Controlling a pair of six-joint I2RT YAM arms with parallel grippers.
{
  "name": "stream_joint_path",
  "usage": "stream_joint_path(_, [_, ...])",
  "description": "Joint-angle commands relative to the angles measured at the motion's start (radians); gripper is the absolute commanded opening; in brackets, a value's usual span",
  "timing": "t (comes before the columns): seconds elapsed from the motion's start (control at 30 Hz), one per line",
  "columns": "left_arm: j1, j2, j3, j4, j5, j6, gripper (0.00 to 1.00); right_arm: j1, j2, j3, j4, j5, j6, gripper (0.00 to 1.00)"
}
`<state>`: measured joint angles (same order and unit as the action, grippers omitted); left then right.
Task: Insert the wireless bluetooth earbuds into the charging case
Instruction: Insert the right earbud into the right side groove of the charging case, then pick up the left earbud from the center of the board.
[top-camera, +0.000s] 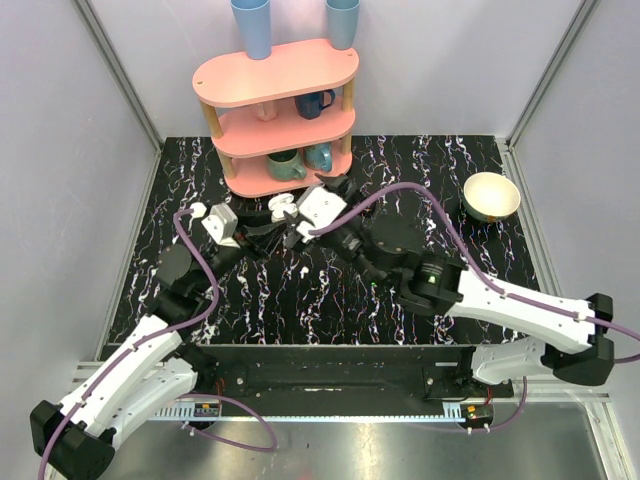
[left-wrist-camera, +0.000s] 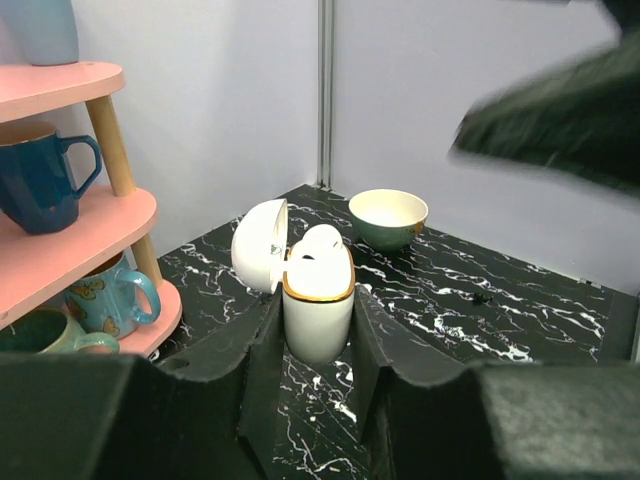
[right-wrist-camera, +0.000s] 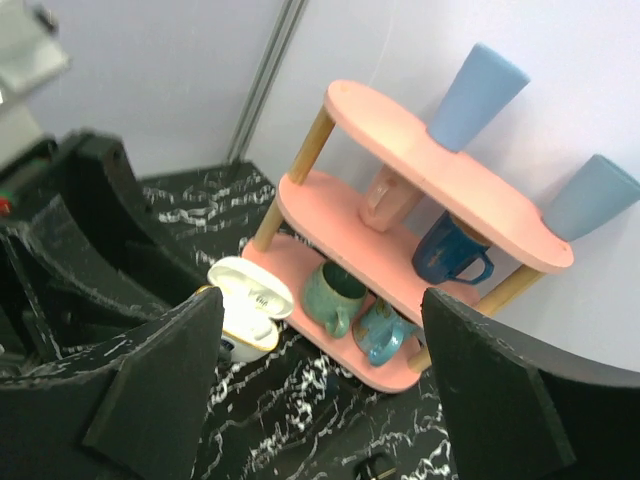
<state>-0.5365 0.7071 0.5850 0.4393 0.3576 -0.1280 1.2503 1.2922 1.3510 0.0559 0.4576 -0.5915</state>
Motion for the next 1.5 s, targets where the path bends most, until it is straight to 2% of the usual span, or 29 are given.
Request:
stream_joint_path(0.0, [0.0, -0.014, -0.007, 0.061, -0.043, 0.024, 0.0, 0.008, -0.076, 0.002, 0.113, -0.016, 0.07, 0.88])
stream_joint_path(0.1, [0.0, -0.015, -0.01, 0.061, -0.043, 0.028, 0.0, 0.009, -0.088, -0.006, 0.151, 0.035, 0.09, 0.88])
stream_joint_path(0.2, [0.0, -0.027, -0.016, 0.061, -0.054, 0.039, 0.0, -0.015, -0.077, 0.002, 0.173, 0.192, 0.125, 0.88])
stream_joint_path(0.23, [0.0, -0.032, -0.019, 0.059, -0.068, 0.045, 0.0, -0.064, -0.071, 0.002, 0.161, 0.246, 0.157, 0.88])
stream_joint_path(0.27, [0.0, -0.038, -0.024, 0.056, -0.077, 0.05, 0.0, -0.099, -0.071, 0.002, 0.138, 0.259, 0.258, 0.88])
stream_joint_path(0.3, [0.0, -0.058, -0.028, 0.053, -0.085, 0.065, 0.0, -0.141, -0.071, 0.008, 0.036, 0.262, 0.336, 0.88])
stream_joint_path(0.33, [0.0, -0.069, -0.03, 0.049, -0.091, 0.076, 0.0, -0.194, -0.073, 0.019, -0.038, 0.227, 0.426, 0.88])
stream_joint_path(0.37, [0.0, -0.083, -0.031, 0.024, -0.109, 0.085, 0.0, -0.297, -0.073, 0.04, -0.124, 0.189, 0.62, 0.88])
stream_joint_path(0.4, [0.0, -0.109, -0.031, 0.01, -0.12, 0.106, 0.0, -0.352, -0.07, 0.051, -0.259, 0.146, 0.709, 0.86])
stream_joint_path(0.47, [0.0, -0.141, -0.036, -0.031, -0.147, 0.122, 0.0, -0.472, -0.05, 0.059, -0.353, 0.011, 0.906, 0.83])
stream_joint_path(0.53, [0.0, -0.196, -0.042, -0.054, -0.167, 0.165, 0.0, -0.508, 0.005, 0.074, -0.457, -0.11, 0.979, 0.81])
stream_joint_path(0.6, [0.0, -0.247, -0.054, -0.074, -0.192, 0.183, 0.0, -0.514, 0.062, 0.092, -0.554, -0.155, 1.053, 0.78])
stream_joint_path(0.63, [0.0, -0.262, -0.056, -0.079, -0.197, 0.189, 0.0, -0.514, 0.123, 0.106, -0.574, -0.234, 1.071, 0.77])
stream_joint_path(0.73, [0.0, -0.31, -0.057, -0.112, -0.239, 0.203, 0.0, -0.514, 0.238, 0.112, -0.623, -0.36, 1.177, 0.69])
stream_joint_path(0.77, [0.0, -0.319, -0.051, -0.135, -0.244, 0.208, 0.0, -0.512, 0.261, 0.109, -0.626, -0.376, 1.247, 0.66])
stream_joint_path(0.97, [0.0, -0.342, -0.034, -0.195, -0.287, 0.225, 0.0, -0.496, 0.4, 0.056, -0.677, -0.344, 1.59, 0.64])
stream_joint_path(1.2, [-0.002, -0.322, -0.014, -0.235, -0.286, 0.216, 0.0, -0.419, 0.57, 0.18, -0.732, -0.303, 1.674, 0.65])
stream_joint_path(1.47, [0.0, -0.363, -0.033, -0.243, -0.345, 0.176, 0.0, -0.416, 0.705, 0.235, -0.743, -0.384, 1.803, 0.64])
